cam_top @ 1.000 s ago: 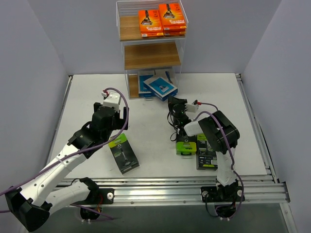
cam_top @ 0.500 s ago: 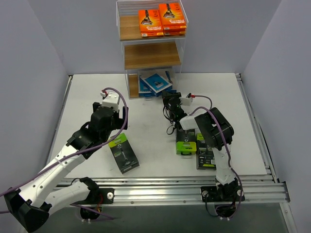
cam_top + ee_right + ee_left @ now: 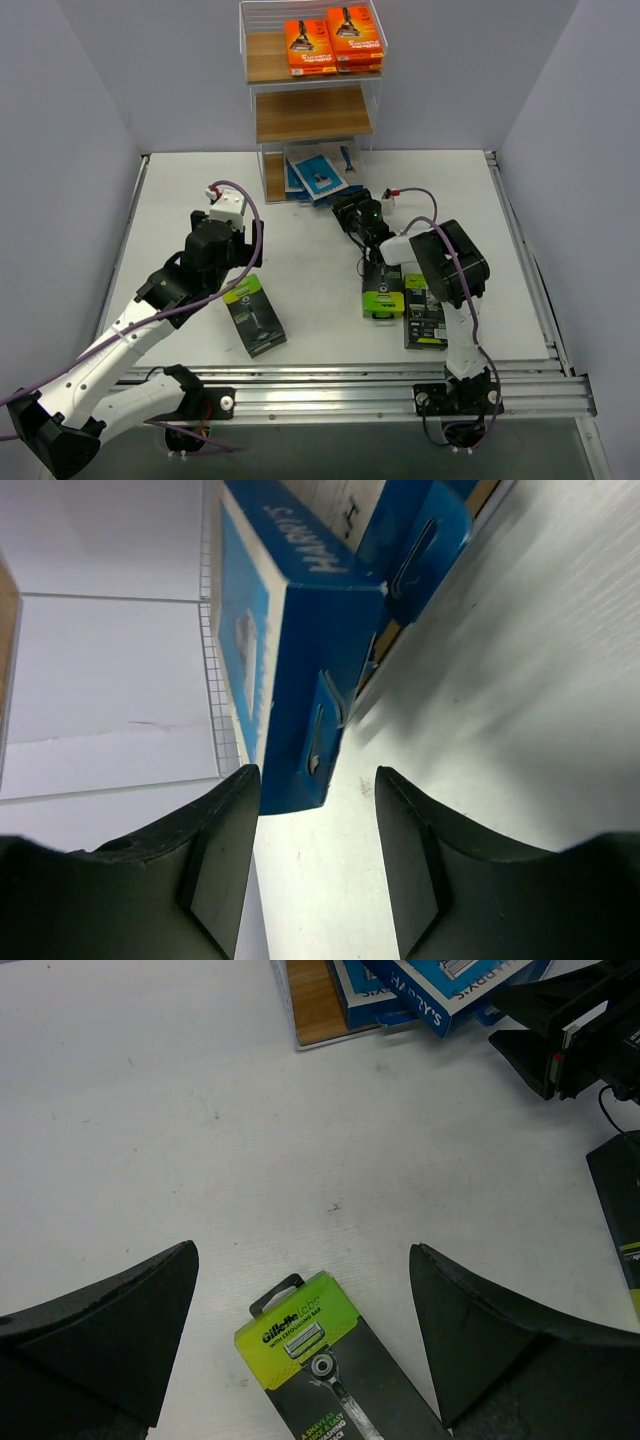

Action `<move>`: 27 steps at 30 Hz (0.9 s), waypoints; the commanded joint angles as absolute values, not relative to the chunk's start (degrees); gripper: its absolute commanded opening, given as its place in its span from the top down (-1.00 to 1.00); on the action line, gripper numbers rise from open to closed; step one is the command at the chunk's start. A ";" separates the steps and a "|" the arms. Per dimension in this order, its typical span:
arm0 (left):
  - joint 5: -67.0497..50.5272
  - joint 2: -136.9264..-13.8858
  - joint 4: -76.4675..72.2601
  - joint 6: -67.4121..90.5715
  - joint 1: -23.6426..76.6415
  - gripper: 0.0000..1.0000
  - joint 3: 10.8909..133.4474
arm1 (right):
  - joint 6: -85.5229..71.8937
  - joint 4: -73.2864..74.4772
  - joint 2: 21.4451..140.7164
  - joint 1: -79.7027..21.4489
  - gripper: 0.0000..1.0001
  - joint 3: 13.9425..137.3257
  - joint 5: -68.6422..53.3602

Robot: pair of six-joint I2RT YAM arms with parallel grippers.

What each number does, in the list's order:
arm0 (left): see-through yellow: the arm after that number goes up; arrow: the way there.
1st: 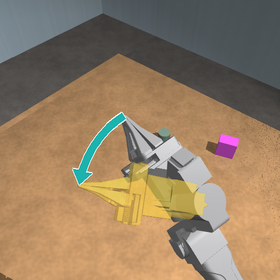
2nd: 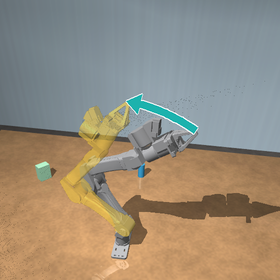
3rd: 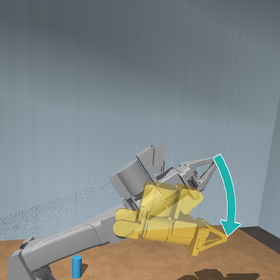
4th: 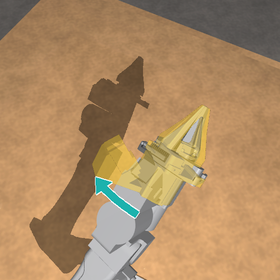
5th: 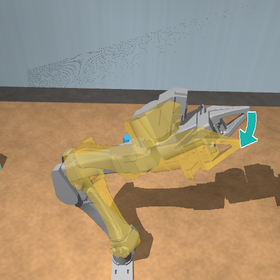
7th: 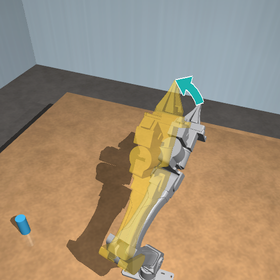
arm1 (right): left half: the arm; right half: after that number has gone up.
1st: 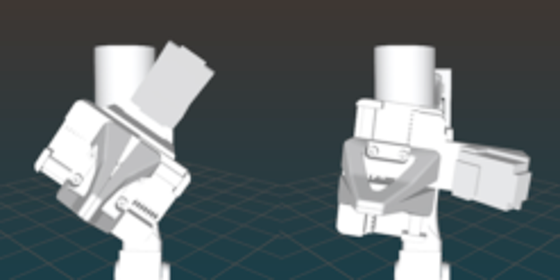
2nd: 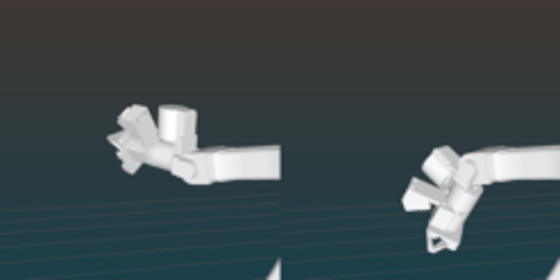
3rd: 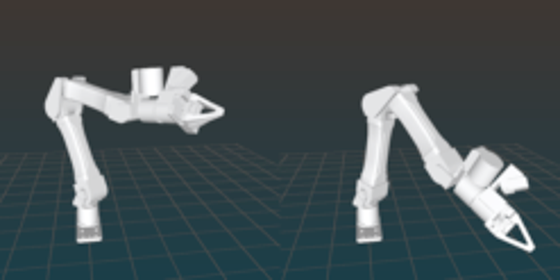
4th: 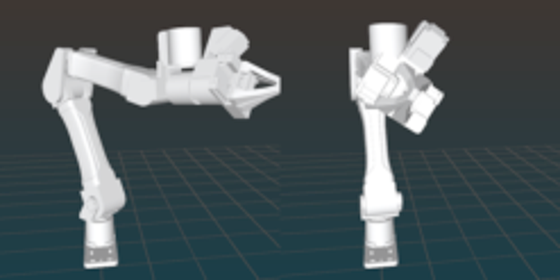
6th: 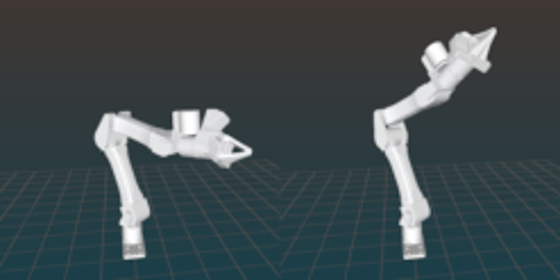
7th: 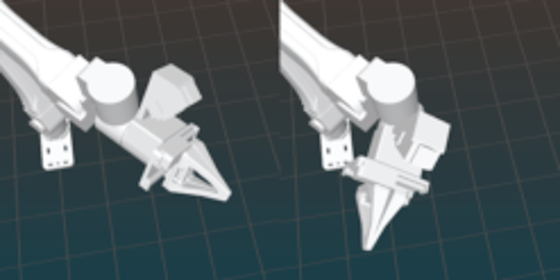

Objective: Place and organize the shaving razors onto the shelf
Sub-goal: Place the shaving razor onto shelf

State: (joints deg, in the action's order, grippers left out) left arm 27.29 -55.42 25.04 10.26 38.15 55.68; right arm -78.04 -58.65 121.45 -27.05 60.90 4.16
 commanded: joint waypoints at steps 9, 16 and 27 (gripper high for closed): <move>26.72 -54.14 22.41 9.58 38.23 -0.90 56.07 | -71.54 -51.33 116.01 -22.50 0.22 61.87 -7.82; 26.54 -54.23 22.41 9.49 38.32 -0.90 55.99 | -71.54 -50.36 119.00 -22.06 0.29 65.65 -10.28; 26.28 -55.02 22.41 9.14 38.23 -0.90 56.07 | -72.69 -51.24 122.25 -21.09 0.45 68.99 -12.30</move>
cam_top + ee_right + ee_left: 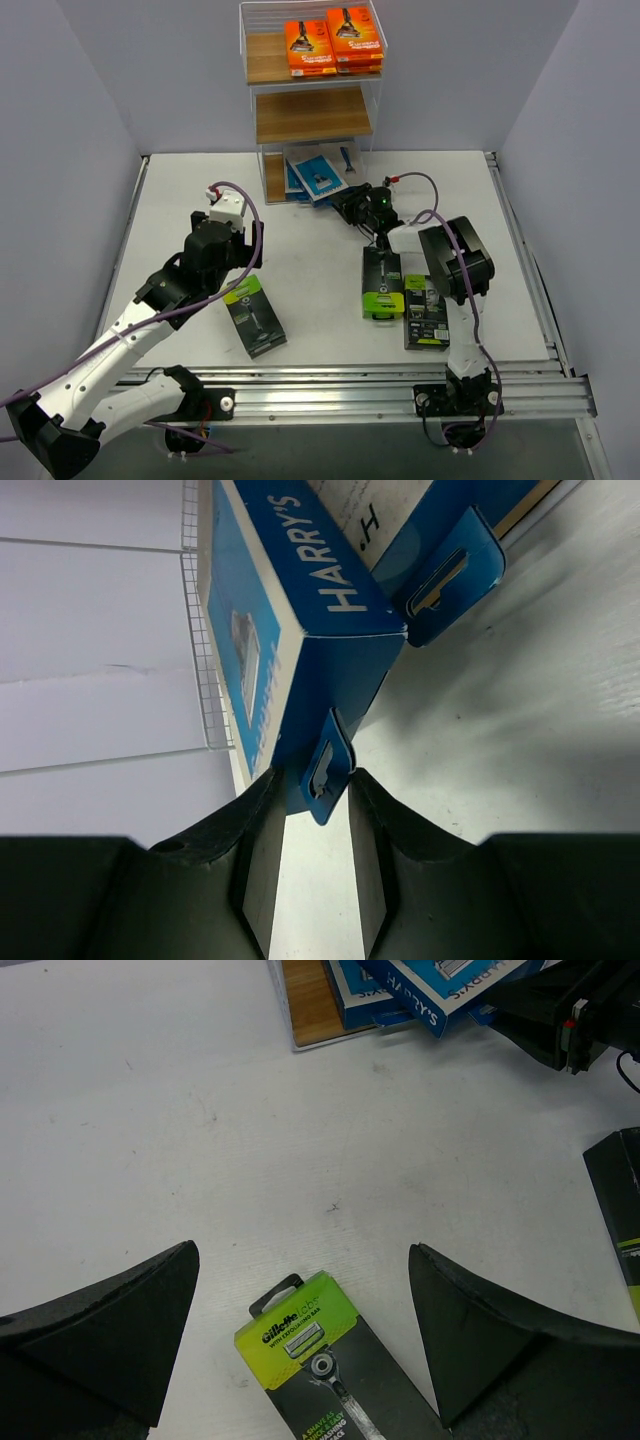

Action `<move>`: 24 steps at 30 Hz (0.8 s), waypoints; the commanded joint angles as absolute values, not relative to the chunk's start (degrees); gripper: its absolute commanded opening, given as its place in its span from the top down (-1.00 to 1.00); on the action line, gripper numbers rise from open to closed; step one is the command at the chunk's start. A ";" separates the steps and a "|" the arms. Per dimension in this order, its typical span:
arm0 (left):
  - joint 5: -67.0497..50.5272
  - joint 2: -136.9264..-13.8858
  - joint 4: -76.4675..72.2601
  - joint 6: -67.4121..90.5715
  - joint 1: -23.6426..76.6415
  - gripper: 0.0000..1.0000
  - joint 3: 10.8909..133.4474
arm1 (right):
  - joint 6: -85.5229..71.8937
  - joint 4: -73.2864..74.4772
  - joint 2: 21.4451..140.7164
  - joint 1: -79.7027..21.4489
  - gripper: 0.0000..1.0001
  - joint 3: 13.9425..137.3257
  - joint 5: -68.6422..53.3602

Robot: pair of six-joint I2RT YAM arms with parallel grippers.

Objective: Place and organize the shaving razors onto the shelf
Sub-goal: Place the shaving razor onto shelf

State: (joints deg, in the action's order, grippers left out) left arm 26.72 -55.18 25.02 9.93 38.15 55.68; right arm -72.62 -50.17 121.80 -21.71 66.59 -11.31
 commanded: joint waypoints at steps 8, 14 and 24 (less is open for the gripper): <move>26.10 -55.28 22.32 9.05 38.23 -0.90 56.07 | -72.77 -51.42 123.48 -20.57 0.53 70.49 -13.09; 26.19 -55.46 22.41 8.96 38.23 -0.90 56.07 | -73.04 -51.68 124.54 -20.04 0.55 72.15 -13.97; 26.19 -56.07 22.32 8.96 38.32 -0.90 55.90 | -74.26 -52.55 126.03 -19.51 0.75 73.57 -15.20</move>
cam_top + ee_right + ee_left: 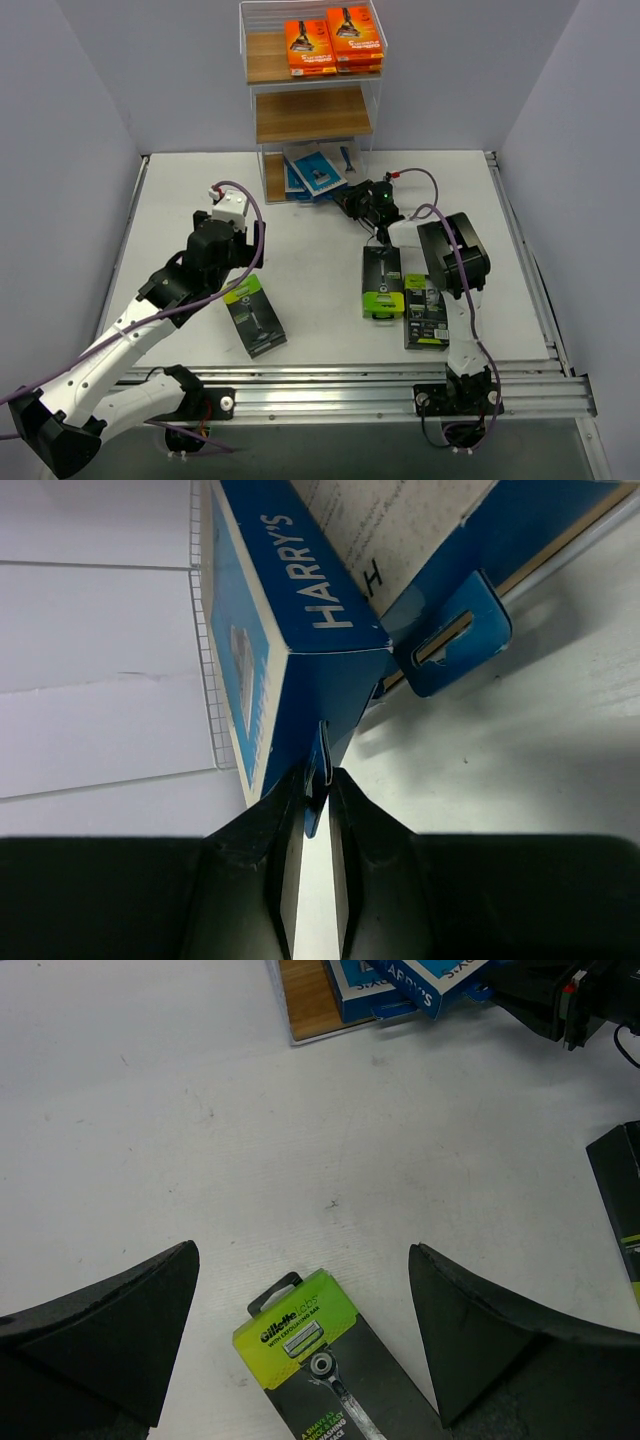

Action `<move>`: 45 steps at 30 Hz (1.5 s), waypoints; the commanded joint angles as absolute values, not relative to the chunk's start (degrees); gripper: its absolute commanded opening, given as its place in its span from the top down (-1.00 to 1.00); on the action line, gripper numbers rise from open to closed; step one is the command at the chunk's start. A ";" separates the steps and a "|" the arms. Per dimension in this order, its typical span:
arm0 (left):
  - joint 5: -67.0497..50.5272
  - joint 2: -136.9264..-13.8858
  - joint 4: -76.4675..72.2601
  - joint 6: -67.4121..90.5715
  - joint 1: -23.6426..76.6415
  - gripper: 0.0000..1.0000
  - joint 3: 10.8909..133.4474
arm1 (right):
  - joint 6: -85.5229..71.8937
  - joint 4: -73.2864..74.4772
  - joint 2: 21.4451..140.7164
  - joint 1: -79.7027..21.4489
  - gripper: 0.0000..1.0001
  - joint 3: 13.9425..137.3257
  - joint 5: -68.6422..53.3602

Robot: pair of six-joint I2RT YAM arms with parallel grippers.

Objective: Place and organize the shaving razors onto the shelf
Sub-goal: Place the shaving razor onto shelf

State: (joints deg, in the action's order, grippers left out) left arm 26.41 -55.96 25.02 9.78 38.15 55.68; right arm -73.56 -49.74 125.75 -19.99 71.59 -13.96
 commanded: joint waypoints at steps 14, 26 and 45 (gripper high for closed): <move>26.54 -56.25 22.24 8.88 38.41 -0.90 55.72 | -77.52 -57.82 126.39 -19.42 1.00 70.84 -14.77; 26.63 -56.87 22.24 8.88 38.85 -0.89 55.72 | -84.55 -75.92 124.81 -21.97 1.00 60.39 -2.39; 26.72 -58.18 22.06 9.14 38.85 -0.90 55.63 | -88.68 -76.11 123.14 -28.04 1.00 59.24 20.65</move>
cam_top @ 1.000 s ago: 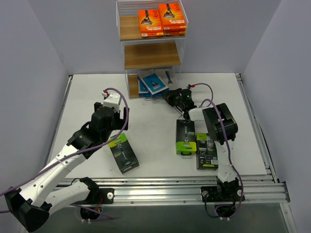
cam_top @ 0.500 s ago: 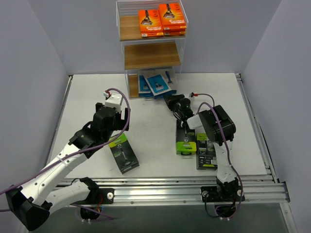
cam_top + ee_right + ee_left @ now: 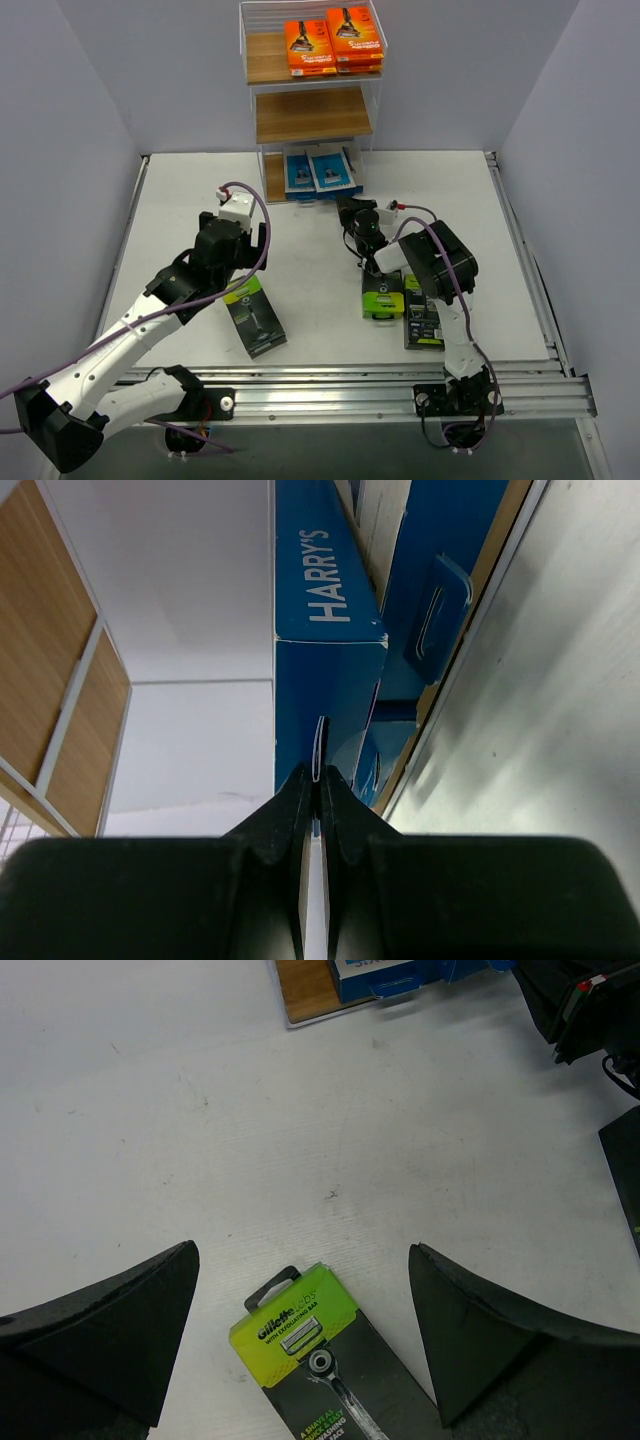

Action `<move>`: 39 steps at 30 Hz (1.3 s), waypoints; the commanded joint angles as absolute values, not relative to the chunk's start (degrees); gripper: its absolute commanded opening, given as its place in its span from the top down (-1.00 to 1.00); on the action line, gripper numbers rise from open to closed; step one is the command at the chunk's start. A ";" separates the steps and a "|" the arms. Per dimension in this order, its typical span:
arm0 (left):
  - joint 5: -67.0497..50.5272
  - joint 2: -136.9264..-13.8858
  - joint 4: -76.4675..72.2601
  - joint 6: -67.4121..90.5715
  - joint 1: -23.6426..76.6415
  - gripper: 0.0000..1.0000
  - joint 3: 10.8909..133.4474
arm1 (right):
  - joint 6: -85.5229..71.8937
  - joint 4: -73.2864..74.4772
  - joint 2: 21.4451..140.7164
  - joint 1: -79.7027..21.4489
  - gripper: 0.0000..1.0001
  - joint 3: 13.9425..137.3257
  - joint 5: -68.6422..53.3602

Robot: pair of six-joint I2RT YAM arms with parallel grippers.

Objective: Place and organize the shaving razors onto the shelf
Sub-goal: Place the shaving razor onto shelf

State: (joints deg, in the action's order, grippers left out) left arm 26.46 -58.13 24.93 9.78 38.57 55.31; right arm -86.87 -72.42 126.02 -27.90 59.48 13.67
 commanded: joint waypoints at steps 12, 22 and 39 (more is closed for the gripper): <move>26.11 -58.36 22.06 9.14 38.85 -0.90 55.72 | -90.00 -74.53 126.03 -26.90 1.00 62.75 21.62; 24.96 -59.06 22.06 9.32 38.85 -0.90 56.07 | -89.82 -71.64 128.50 -26.81 1.00 67.58 23.82; 25.49 -59.68 22.24 9.05 39.20 -0.90 56.34 | -91.14 -68.64 131.22 -25.75 1.00 70.40 22.85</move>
